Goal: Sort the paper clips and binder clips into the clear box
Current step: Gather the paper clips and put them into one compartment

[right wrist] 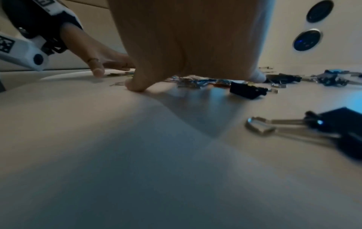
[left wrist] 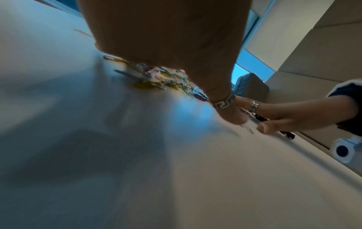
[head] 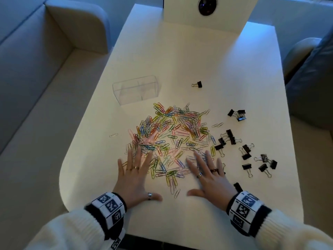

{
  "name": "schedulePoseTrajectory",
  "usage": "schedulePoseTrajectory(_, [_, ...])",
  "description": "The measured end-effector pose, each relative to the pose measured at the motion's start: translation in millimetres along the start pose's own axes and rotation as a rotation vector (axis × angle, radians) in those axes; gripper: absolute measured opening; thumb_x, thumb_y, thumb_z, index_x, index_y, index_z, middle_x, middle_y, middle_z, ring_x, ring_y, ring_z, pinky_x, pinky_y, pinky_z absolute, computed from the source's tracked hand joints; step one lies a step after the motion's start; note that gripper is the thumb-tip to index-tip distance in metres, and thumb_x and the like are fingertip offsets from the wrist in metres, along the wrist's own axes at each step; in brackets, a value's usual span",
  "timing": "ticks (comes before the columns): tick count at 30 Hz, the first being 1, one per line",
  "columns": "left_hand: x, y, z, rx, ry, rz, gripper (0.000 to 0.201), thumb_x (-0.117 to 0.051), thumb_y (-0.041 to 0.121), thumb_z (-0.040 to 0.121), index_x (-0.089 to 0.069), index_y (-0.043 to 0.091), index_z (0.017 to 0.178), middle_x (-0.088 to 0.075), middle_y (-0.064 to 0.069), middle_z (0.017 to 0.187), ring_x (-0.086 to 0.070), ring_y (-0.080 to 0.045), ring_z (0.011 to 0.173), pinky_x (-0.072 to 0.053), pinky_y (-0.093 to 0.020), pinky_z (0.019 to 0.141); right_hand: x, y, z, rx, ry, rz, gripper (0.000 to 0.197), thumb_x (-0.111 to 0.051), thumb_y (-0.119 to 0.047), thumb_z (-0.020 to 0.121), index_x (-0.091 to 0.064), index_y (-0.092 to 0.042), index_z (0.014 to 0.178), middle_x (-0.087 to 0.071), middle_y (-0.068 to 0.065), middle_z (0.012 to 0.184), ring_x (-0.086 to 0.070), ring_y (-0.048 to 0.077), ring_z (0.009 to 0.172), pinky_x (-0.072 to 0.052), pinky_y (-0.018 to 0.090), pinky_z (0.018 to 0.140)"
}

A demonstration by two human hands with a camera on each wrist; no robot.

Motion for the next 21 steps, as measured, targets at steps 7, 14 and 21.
schedulePoseTrajectory(7, [7.1, 25.3, 31.0, 0.023, -0.018, 0.012, 0.117, -0.019, 0.093, 0.043, 0.054, 0.037, 0.114, 0.058, -0.006, 0.128, 0.047, -0.036, 0.122, 0.017, -0.059, 0.104, 4.9, -8.6, 30.3, -0.064, 0.046, 0.124, 0.096, -0.006, -0.086, 0.07, 0.004, -0.028, 0.146, 0.013, 0.002, 0.154, 0.015, 0.031, 0.138, 0.0, 0.061, 0.102])
schedulePoseTrajectory(14, [15.6, 36.9, 32.7, -0.088, 0.185, 0.115, 0.122, -0.029, 0.093, 0.049, 0.026, 0.033, 0.14, 0.032, -0.007, 0.149, 0.027, -0.036, 0.137, 0.01, -0.061, 0.106, 20.5, -10.1, 38.5, -0.121, 0.032, 0.105, 0.097, -0.003, -0.081, 0.074, -0.014, -0.016, 0.146, -0.021, 0.01, 0.149, -0.015, 0.036, 0.135, -0.008, 0.054, 0.109])
schedulePoseTrajectory(21, [-6.4, 40.8, 46.0, -0.065, 0.182, 0.152, 0.106, -0.013, 0.088, 0.067, -0.02, 0.017, 0.146, -0.011, -0.014, 0.156, 0.009, -0.036, 0.143, -0.003, -0.057, 0.105, -4.9, 17.0, -2.0, -0.165, 0.021, 0.092, 0.087, -0.013, -0.077, 0.081, -0.011, -0.02, 0.147, -0.003, 0.011, 0.154, -0.007, 0.029, 0.139, 0.002, 0.046, 0.109])
Point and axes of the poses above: each hand's wrist, its own z-axis towards the middle knuckle, its own x-axis out of the back of the hand, y = z × x, the point moved 4 cm from there along z, towards the middle knuckle
